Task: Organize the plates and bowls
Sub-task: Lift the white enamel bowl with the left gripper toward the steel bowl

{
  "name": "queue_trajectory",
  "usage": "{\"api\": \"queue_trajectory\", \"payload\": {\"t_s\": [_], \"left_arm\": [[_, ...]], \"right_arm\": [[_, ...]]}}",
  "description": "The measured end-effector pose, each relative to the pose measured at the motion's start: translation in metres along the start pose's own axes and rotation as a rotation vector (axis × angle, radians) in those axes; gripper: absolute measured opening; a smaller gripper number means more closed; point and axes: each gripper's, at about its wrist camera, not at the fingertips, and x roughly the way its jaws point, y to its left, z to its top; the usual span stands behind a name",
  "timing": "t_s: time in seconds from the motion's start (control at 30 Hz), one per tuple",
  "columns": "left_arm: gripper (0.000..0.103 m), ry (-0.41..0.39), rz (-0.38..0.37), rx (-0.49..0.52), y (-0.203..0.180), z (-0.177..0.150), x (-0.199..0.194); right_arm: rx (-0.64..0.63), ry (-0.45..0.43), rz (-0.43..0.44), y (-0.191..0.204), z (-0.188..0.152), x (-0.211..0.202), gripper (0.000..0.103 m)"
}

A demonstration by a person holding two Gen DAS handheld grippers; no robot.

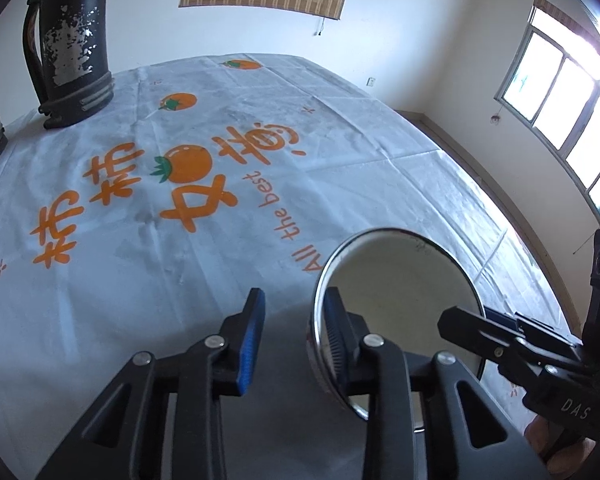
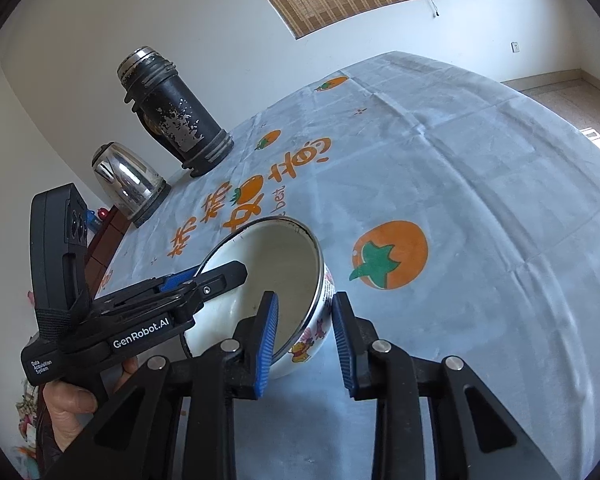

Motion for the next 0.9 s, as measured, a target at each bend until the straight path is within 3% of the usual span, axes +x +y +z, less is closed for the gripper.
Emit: {"api": "queue_trajectory", "payload": {"t_s": [0.2, 0.43, 0.57, 0.73, 0.9], "left_arm": [[0.01, 0.016, 0.009, 0.029, -0.009, -0.003, 0.006], [0.01, 0.005, 0.006, 0.019, -0.008, -0.002, 0.001], [0.012, -0.008, 0.019, 0.037, -0.011, -0.001, -0.003], [0.026, -0.012, -0.005, 0.012, -0.006, 0.001, -0.005], [0.029, -0.015, 0.014, 0.002, -0.002, 0.001, -0.006]], "right_arm": [[-0.024, -0.004, -0.021, 0.006, 0.001, 0.003, 0.023], [0.002, 0.002, 0.001, 0.002, 0.0, 0.004, 0.019], [0.033, 0.011, 0.027, -0.003, 0.0, 0.005, 0.016], [0.035, 0.009, 0.014, -0.004, -0.001, 0.006, 0.013], [0.033, 0.004, 0.016, -0.004, -0.002, 0.004, 0.012]]}}
